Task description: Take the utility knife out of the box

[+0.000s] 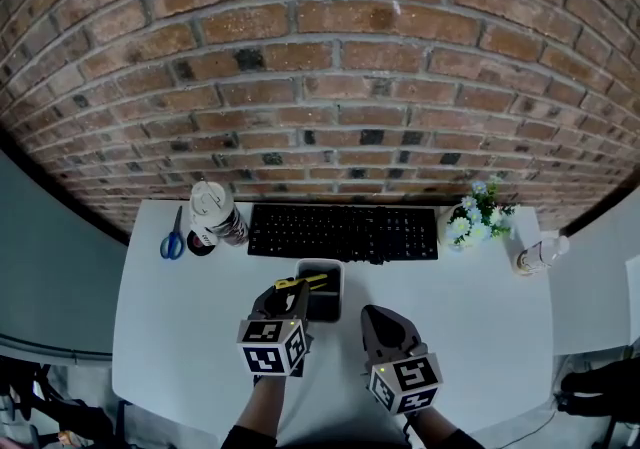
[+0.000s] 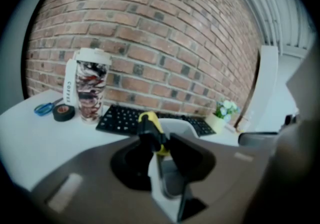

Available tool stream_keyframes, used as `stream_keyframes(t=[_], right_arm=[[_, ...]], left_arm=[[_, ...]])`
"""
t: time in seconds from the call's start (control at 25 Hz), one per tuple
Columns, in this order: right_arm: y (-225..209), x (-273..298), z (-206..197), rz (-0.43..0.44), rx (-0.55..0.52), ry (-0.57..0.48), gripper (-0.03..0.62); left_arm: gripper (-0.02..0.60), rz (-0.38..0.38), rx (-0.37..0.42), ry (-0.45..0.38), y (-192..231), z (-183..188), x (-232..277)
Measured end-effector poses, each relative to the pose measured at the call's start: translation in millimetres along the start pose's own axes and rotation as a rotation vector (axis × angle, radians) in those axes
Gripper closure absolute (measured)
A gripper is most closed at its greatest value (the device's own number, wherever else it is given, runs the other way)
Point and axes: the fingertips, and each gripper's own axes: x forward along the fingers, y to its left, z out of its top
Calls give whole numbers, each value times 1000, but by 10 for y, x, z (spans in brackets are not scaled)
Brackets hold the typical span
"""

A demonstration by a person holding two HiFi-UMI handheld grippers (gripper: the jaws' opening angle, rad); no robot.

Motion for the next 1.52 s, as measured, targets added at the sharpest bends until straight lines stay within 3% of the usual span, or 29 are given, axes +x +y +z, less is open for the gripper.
stream_keyframes(t=[1.52], right_arm=[[168,-297,133,-38,-40,-51,586]], left_arm=[[508,-57,40,-105,-203,291,-389]])
